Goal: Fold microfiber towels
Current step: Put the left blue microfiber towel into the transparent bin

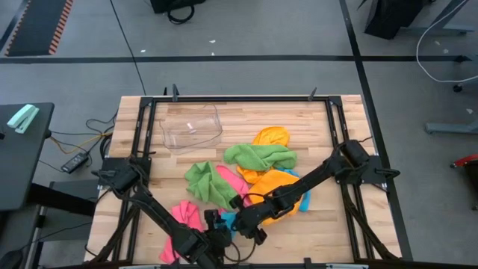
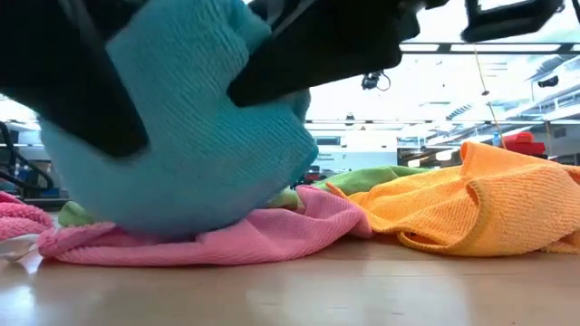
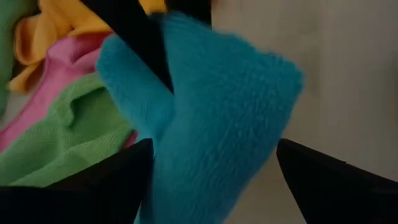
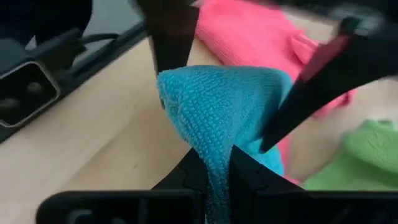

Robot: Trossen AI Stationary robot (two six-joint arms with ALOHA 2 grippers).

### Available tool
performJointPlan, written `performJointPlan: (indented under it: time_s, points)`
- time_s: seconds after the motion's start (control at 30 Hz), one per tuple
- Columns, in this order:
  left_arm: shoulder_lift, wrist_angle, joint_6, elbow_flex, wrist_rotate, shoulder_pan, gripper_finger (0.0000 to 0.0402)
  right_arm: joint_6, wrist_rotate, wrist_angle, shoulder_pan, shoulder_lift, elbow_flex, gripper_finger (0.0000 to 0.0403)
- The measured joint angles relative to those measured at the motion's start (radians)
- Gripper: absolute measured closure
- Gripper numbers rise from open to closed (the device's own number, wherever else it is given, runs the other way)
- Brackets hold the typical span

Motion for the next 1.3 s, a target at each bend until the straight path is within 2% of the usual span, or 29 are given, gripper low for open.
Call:
performJointPlan:
  time_s: [0.5, 0.7, 1.3]
  points:
    - [0.015, -0.047, -0.042, 0.0, -0.01, 0.05, 0.0117, 0.018, -0.036, -0.001, -0.005, 0.0, -0.001, 0.0363]
    - [0.015, -0.031, -0.094, 0.0, 0.041, 0.049, 0.0135, 0.014, -0.056, 0.037, 0.007, 0.0, -0.002, 0.0363]
    - [0.015, 0.017, -0.091, 0.0, 0.132, 0.048, 0.0206, 0.005, -0.064, 0.082, 0.02, 0.004, -0.002, 0.0363]
